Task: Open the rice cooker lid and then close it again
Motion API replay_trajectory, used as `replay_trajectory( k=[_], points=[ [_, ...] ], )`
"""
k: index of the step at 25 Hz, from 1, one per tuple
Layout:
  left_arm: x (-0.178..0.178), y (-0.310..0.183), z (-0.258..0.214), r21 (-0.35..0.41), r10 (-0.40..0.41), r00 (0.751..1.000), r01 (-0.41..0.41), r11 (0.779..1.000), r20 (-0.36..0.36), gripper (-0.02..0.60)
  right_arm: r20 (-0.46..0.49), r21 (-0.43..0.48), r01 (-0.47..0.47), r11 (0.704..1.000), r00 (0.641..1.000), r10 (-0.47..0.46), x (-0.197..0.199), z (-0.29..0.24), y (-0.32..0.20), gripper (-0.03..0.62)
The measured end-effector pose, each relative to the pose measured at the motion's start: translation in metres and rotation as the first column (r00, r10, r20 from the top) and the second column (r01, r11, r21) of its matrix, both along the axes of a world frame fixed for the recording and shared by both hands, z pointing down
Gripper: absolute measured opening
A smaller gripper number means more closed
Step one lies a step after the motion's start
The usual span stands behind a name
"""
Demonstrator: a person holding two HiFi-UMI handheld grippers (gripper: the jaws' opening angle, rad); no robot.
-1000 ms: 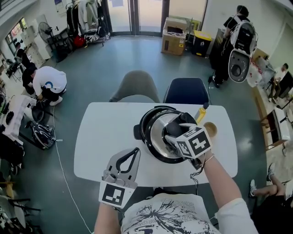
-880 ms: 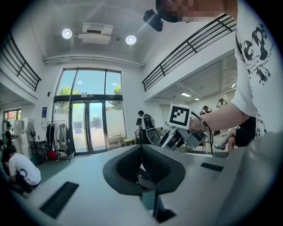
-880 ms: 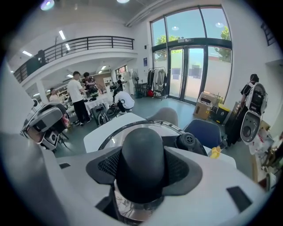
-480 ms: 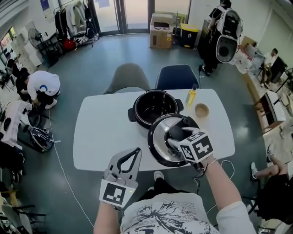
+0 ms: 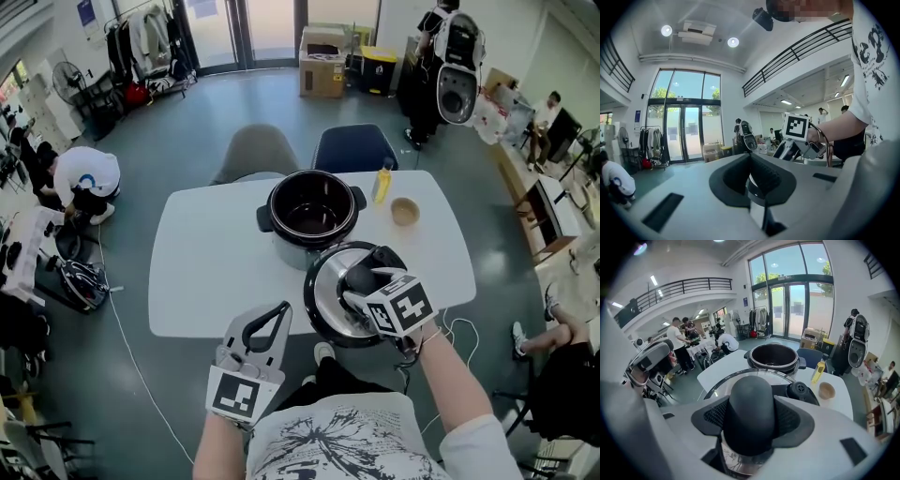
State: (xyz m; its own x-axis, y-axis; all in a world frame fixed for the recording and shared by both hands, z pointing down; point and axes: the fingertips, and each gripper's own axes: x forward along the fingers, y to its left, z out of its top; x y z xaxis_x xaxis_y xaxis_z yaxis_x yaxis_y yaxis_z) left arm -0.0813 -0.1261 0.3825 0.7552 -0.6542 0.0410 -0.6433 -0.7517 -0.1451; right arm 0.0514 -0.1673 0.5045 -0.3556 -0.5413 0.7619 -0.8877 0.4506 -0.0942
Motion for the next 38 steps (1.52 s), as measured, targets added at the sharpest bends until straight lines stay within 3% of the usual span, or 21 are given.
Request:
replay_trajectory(
  k=[10,22,26,38],
  points=[
    [0.013,-0.002,-0.01,0.04,-0.005,1.0,0.005,0.999,0.001,0.013,-0.007,0.012,0.034,0.999,0.999,-0.034,0.002,-0.006,-0.003,0.291],
    [0.037,-0.065,-0.03,0.117,-0.083,0.995,0.075,0.99,0.058,0.012,-0.037,0.083,0.172,0.982,0.985,-0.169,0.007,-0.05,-0.095,0.291],
    [0.05,-0.103,-0.04,0.112,-0.131,0.991,0.126,0.986,0.035,0.014,-0.03,0.098,0.2,0.975,0.98,-0.198,0.019,-0.065,-0.144,0.291],
    [0.042,-0.208,-0.038,0.052,-0.291,0.953,0.296,0.954,-0.086,0.014,-0.036,0.059,0.318,0.946,0.948,-0.316,-0.004,-0.049,-0.271,0.292]
  ],
)
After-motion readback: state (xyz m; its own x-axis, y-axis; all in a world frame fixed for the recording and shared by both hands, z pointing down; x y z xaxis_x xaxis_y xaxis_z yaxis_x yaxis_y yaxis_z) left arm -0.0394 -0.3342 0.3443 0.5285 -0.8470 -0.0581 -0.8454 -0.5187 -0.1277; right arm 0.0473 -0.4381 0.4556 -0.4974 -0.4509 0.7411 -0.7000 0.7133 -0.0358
